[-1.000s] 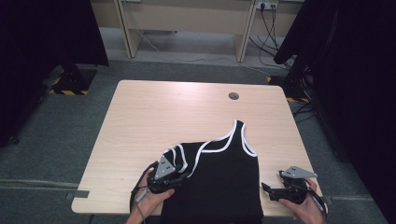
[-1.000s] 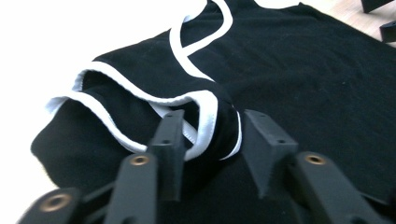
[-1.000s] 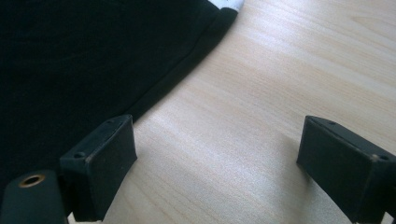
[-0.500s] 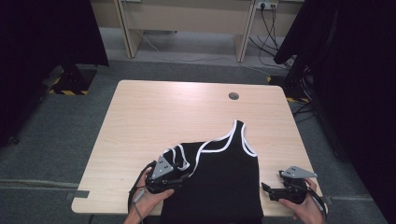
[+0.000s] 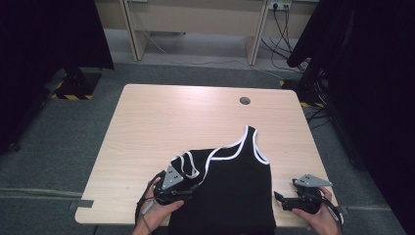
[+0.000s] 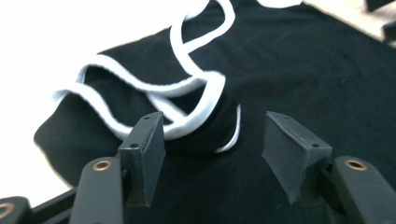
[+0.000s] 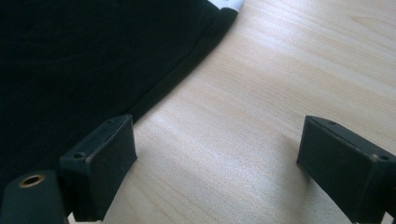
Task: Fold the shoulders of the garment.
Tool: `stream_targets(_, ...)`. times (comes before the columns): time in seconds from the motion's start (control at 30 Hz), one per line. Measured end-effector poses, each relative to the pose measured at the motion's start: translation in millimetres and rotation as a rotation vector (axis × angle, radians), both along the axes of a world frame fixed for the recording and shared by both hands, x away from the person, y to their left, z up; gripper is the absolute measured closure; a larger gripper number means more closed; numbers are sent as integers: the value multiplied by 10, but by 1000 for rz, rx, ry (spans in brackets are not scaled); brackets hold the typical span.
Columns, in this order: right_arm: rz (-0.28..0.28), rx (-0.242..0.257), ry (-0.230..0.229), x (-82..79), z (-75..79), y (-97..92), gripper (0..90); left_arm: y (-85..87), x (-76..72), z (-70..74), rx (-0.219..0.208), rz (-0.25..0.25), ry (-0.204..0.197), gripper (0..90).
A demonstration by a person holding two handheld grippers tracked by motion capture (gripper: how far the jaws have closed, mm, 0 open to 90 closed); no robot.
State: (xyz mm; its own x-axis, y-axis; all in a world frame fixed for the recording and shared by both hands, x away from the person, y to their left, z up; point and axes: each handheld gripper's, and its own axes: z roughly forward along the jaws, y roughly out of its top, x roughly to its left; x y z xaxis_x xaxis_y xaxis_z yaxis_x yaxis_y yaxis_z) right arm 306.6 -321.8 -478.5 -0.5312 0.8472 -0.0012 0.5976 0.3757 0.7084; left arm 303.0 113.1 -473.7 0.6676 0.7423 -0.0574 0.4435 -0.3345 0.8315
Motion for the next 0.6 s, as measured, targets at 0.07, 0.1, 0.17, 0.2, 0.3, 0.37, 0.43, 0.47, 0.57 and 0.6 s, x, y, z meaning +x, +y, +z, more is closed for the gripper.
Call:
stream_targets(0.07,1,-1,0,2,0,0,120,34,-19,-46,17,-1,24,373)
stream_targets(0.1,1,-1,0,2,0,0,120,34,-19,-46,17,-1,24,365)
stream_targets(0.17,-1,-1,0,3,1,3,118,50,-36,-66,34,-8,37,334)
stream_targets(0.2,-3,-2,0,2,0,7,117,71,-66,-73,43,-6,33,326)
stream_targets(0.3,0,-2,0,3,0,4,117,102,-97,-73,48,-10,33,323)
stream_targets(0.37,1,-2,0,3,0,4,117,137,-127,-67,48,-12,35,319)
stream_targets(0.43,1,-2,0,3,0,4,117,190,-166,-51,56,-14,30,312)
stream_targets(0.47,1,-2,0,2,0,5,117,190,-166,-51,56,-14,30,308)
stream_targets(0.57,0,-1,1,-1,0,6,117,245,-197,-47,56,-12,23,289)
stream_targets(0.6,1,-1,0,-1,0,6,117,273,-203,-56,57,-3,29,276)
